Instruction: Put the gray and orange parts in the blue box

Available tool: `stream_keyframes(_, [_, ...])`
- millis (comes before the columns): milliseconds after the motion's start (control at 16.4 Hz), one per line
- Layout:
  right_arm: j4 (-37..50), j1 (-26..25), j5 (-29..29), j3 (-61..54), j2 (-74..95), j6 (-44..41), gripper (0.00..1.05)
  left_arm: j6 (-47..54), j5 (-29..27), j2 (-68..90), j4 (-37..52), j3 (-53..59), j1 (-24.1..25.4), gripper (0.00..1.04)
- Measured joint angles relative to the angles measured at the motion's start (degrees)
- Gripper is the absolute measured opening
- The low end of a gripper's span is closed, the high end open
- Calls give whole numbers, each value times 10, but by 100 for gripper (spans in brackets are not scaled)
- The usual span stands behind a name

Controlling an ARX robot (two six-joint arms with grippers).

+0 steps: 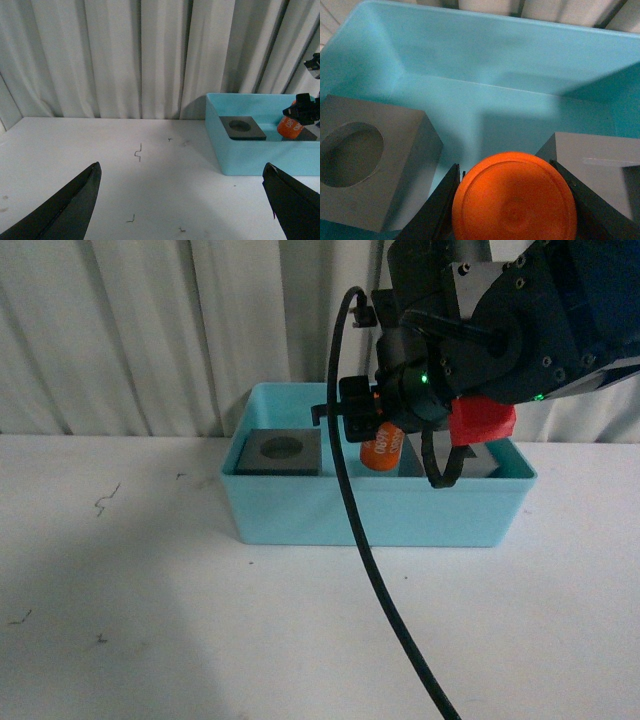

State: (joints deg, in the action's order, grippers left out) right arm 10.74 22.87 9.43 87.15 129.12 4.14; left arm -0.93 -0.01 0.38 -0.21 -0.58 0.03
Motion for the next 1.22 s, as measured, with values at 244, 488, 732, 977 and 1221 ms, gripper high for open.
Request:
stream_keyframes(244, [8, 1, 7, -3, 3, 16, 48, 0, 0, 0, 0, 0, 0, 98])
stream_keyframes(488, [9, 4, 10, -12, 10, 26, 48, 0, 0, 0, 0, 0, 0, 98])
stream_keyframes(732, [13, 4, 10, -23, 10, 36, 65, 0, 0, 0, 0, 0, 0, 98])
stream_keyframes(977, [85, -8, 9, -93, -54, 56, 97, 0, 0, 0, 0, 0, 0, 98])
stream_keyframes(1221, [154, -89, -34, -307, -405, 37, 98, 0, 0, 0, 0, 0, 0, 98])
